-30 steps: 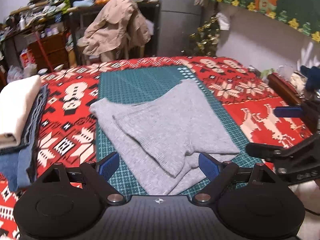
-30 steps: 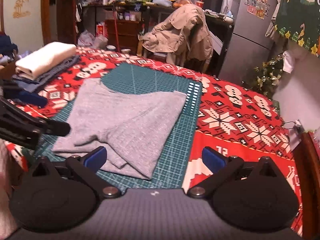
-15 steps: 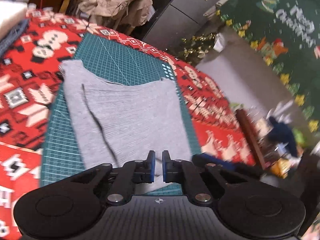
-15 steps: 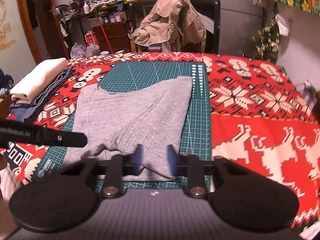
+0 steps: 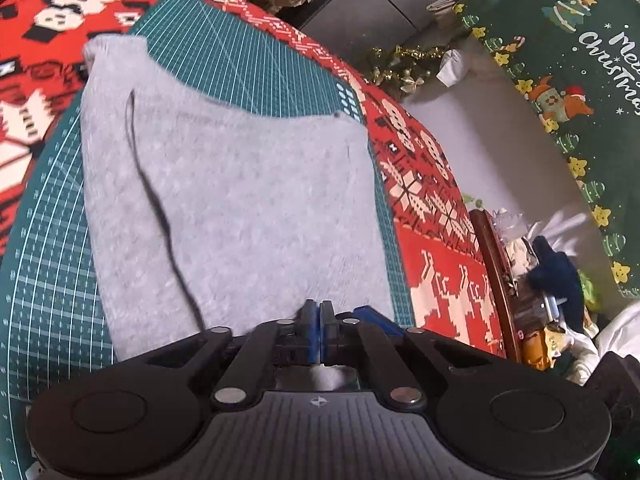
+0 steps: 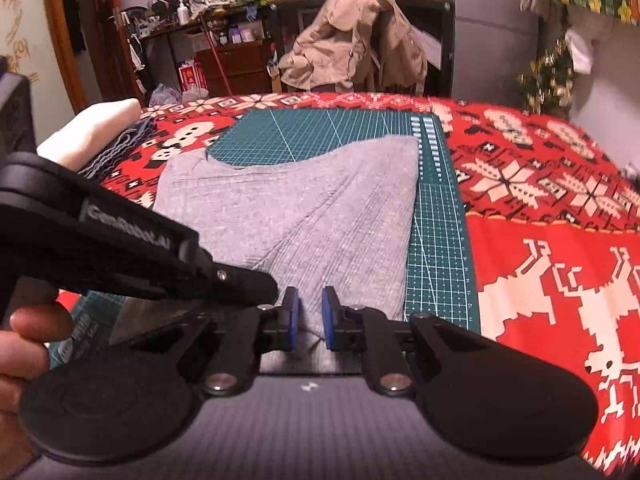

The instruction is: Fold clothes

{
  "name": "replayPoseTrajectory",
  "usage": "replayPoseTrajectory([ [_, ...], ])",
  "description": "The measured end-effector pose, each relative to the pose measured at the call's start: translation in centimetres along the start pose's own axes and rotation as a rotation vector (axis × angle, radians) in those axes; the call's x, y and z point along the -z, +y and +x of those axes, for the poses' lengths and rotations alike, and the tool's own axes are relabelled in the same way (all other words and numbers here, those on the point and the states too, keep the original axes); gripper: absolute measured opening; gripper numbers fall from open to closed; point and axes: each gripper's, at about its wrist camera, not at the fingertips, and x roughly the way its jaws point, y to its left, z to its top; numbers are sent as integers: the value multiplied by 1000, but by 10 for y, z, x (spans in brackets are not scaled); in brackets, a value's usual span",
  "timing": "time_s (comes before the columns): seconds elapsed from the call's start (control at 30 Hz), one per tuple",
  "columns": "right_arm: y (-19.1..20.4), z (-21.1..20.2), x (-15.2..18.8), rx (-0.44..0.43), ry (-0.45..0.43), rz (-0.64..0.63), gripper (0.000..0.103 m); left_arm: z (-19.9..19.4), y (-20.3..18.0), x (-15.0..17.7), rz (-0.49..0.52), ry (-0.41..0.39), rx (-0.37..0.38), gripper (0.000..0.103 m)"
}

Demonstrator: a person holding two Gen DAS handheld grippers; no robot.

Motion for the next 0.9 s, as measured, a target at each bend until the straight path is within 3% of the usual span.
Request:
replayPoseTrajectory([
  [0.33, 3, -24, 8, 18, -10, -59, 13, -2, 4, 2, 11, -2, 10, 2],
  [0.53, -4, -18, 4, 51, 5, -40, 1, -3, 6, 2, 8, -4, 13, 2],
  [0.77, -9, -29, 22, 47, 41, -43, 1, -3, 6, 4, 20, -12, 12, 2],
  [0.9, -18, -32, 11, 74, -8, -18, 1, -3, 6, 3, 25, -11, 9, 2],
])
